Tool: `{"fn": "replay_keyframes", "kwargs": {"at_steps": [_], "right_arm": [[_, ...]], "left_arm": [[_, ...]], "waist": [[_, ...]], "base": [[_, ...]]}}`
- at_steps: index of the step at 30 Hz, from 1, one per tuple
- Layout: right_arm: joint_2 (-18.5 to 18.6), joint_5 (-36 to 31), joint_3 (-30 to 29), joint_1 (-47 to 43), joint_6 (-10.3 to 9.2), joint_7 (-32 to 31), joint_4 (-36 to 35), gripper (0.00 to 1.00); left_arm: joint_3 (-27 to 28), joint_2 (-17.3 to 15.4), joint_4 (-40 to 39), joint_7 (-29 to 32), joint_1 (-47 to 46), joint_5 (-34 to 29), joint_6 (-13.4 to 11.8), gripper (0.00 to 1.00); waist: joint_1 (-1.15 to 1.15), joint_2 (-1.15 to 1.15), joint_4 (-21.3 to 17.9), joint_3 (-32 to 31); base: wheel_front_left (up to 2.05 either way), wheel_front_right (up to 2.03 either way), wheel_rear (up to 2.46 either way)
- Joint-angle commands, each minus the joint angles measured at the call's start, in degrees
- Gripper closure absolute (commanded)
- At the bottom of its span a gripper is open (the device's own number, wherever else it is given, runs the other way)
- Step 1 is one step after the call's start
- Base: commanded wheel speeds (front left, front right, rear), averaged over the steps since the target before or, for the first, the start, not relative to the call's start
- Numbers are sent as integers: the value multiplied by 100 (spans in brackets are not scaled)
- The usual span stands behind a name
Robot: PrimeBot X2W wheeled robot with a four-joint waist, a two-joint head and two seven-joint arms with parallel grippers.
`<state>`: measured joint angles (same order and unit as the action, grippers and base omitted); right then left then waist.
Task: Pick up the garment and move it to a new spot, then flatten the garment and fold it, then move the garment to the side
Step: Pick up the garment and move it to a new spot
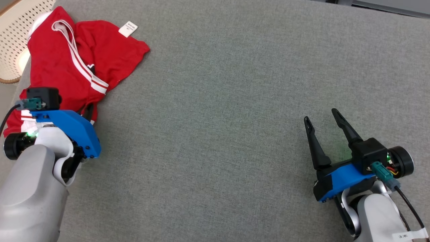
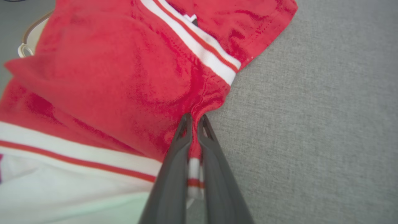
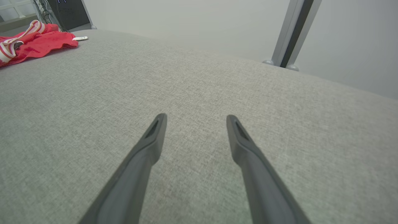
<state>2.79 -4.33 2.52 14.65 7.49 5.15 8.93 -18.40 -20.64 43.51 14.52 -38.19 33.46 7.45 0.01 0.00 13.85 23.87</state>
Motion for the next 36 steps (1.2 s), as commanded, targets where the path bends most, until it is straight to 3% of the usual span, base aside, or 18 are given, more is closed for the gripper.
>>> {"fn": "replay_keyframes", "kwargs": {"at_steps": [1, 12, 20, 28, 36], "right_arm": [[19, 70, 6, -59, 1, 58, 60, 0], [19, 470, 128, -205, 0, 387, 594, 0], [16, 863, 179, -327, 1, 695, 1034, 0], [19, 1048, 129, -335, 1, 880, 1360, 0], [15, 968, -330, -321, 1, 964, 1356, 0]], "left_arm": [[-11, -74, 20, -177, -140, 25, 3, 100], [-150, -556, -368, -596, -260, 9, 2, 100], [-355, -825, -1433, -668, -504, -363, -102, 100], [-590, -542, -2417, -389, -1068, -450, -122, 100], [-391, -30, -2884, -555, -2156, -334, -334, 100]], "waist": [[-1, 0, -12, -97], [-1, 0, -139, -868], [-1, 0, -631, -1546], [-1, 0, -1574, -1897], [-1, 0, -2322, -1652]], "base": [[0, 0, 0], [0, 0, 0], [0, 0, 0], [0, 0, 0], [0, 0, 0]]}}
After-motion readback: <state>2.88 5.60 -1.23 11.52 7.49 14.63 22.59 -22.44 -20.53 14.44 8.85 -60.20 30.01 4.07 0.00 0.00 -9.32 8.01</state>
